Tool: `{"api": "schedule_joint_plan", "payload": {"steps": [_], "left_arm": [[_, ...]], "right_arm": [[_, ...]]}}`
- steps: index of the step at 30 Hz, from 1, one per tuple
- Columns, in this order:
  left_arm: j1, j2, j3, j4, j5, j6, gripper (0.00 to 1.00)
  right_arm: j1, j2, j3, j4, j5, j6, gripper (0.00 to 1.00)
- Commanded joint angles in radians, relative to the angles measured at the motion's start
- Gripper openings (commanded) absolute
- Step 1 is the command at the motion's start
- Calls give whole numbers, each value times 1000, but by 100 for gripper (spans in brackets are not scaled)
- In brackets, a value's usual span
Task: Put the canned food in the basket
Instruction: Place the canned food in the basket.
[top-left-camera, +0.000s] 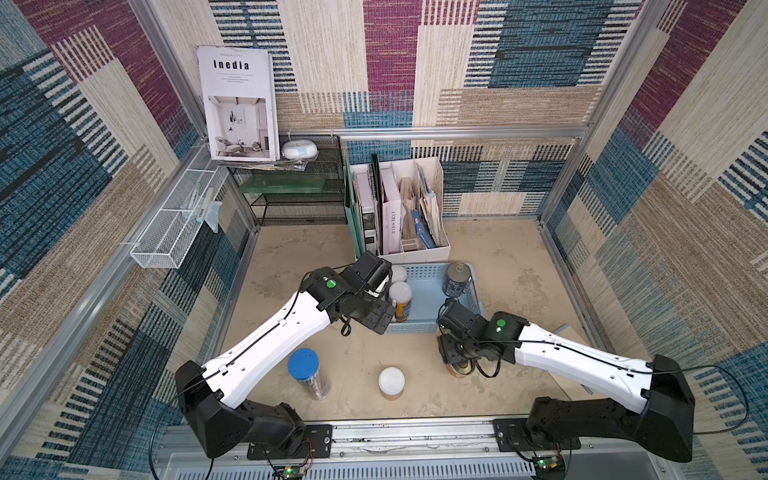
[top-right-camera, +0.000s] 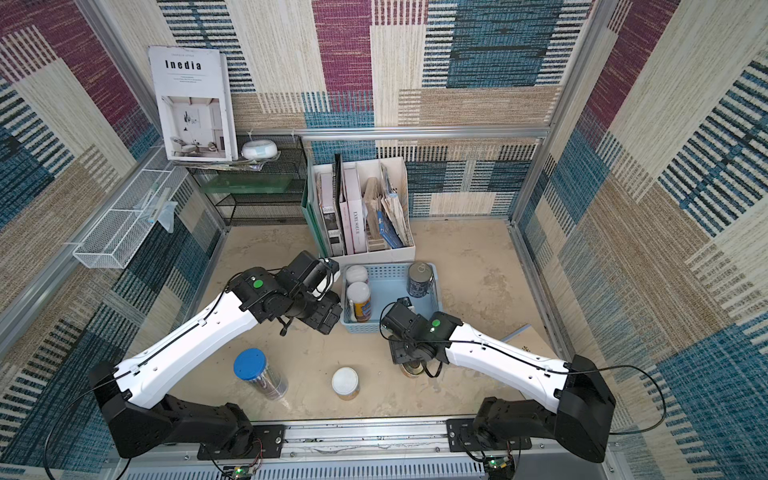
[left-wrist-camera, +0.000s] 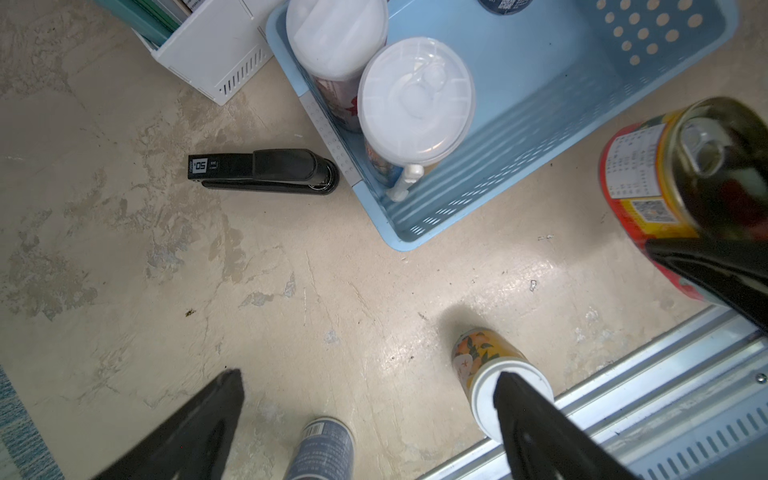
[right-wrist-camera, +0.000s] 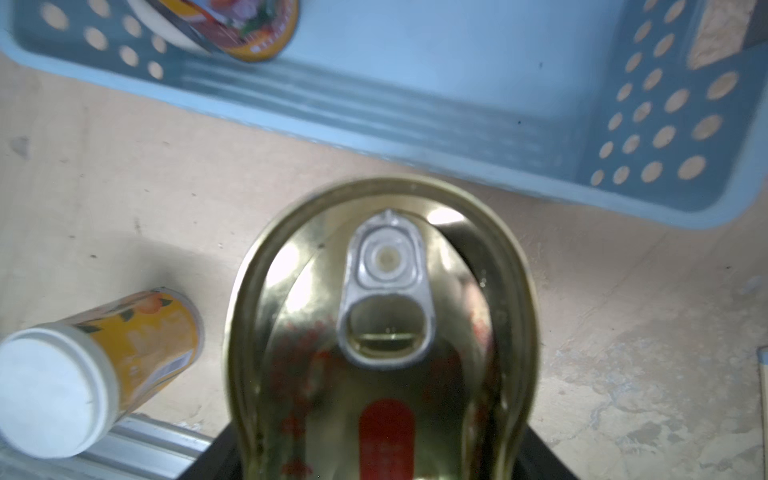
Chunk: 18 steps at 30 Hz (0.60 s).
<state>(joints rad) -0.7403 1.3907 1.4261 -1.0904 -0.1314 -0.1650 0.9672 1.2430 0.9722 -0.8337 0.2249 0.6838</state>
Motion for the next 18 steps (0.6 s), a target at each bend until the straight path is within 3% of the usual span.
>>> {"api": "schedule_joint_plan", "payload": {"steps": [1, 7, 18], "left_arm": [[7, -21, -17, 17, -1, -9, 99], [20, -60, -61, 24, 6, -24, 99], [21, -130, -127, 22, 24, -46, 99]], "right_arm": [[1, 0, 63, -65, -6, -19, 64], [-9, 51, 192, -66, 45, -71, 69], [-214, 295, 426, -34, -16, -256, 71]]}}
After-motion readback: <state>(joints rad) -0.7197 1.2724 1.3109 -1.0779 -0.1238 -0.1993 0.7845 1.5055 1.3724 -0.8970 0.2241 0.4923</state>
